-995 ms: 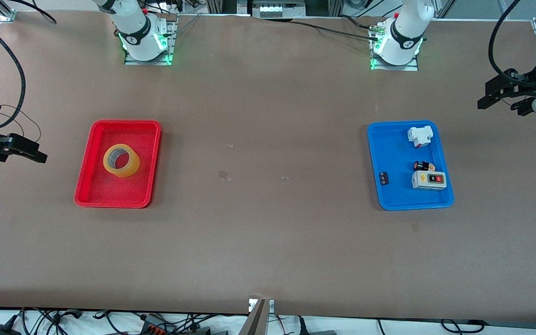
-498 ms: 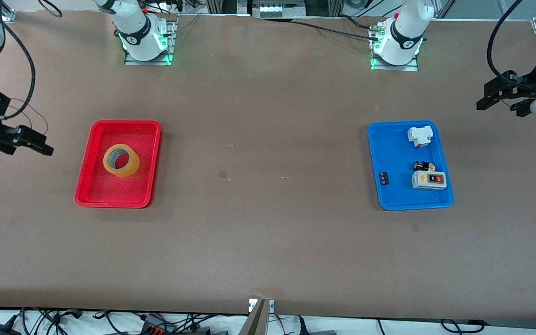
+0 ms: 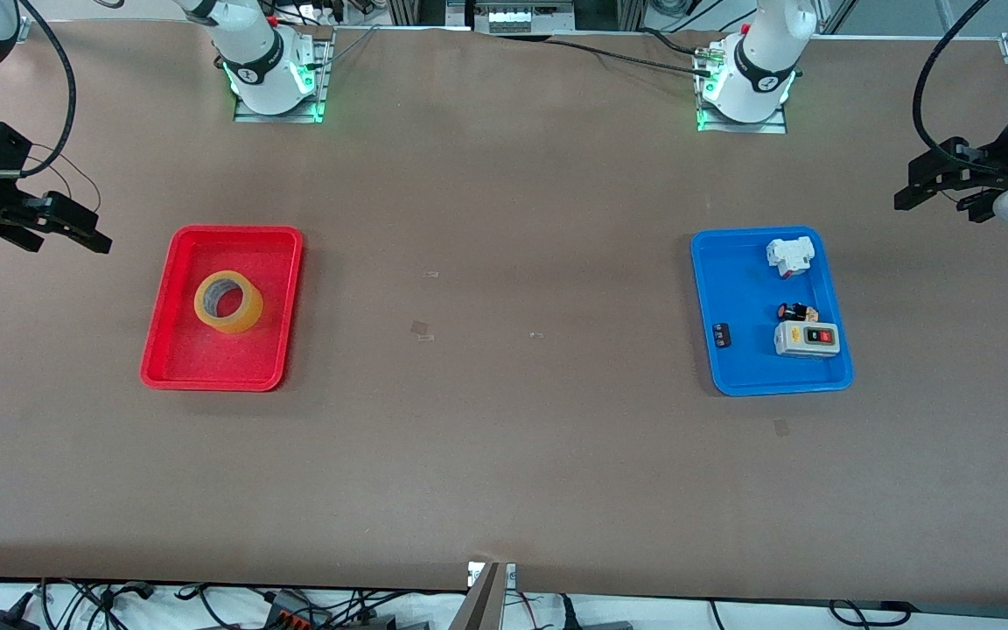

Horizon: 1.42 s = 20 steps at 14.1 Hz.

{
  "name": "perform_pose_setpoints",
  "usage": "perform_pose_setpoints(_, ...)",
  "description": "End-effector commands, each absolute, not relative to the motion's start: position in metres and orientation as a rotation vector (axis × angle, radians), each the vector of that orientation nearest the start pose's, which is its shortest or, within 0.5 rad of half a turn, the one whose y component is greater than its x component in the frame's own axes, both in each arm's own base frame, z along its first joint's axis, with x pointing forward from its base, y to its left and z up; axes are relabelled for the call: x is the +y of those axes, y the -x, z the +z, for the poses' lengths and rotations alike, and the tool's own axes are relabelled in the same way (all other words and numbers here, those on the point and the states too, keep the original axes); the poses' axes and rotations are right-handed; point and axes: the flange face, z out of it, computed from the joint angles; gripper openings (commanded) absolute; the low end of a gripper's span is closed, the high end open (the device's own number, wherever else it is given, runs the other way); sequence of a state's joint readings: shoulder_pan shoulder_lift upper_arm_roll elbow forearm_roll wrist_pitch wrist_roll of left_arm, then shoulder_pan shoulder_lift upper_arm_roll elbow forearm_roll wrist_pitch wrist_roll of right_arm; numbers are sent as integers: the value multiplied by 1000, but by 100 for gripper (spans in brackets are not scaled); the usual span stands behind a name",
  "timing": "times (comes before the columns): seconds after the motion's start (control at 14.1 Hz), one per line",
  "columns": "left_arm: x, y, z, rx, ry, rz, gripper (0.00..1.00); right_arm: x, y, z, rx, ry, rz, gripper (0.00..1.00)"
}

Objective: Place and move tape with both arms

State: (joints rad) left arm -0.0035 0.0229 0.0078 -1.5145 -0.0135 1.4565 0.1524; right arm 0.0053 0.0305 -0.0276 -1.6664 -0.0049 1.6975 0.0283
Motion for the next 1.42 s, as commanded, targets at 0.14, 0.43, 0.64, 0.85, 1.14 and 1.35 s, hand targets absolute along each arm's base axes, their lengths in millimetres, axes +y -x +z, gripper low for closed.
perform_pose_setpoints(0.14,0,-555,633,243,3109,108,100,-14,-566,578,56,3126,-29,100)
perform_pose_setpoints(0.43,0,-556,631,249,3115,112,100,-19,-566,579,70,3126,-39,100)
perform_pose_setpoints(0.64,2,-558,629,242,3117,115,100,-23,-566,580,75,3124,-46,100)
perform_pose_setpoints(0.85,4,-558,631,237,3127,107,100,-19,-565,582,60,3131,-44,100)
perform_pose_setpoints(1.14,2,-558,630,242,3126,109,100,-21,-558,586,21,3133,-17,100)
perform_pose_setpoints(1.35,4,-558,630,237,3127,109,100,-22,-557,584,3,3136,-3,100)
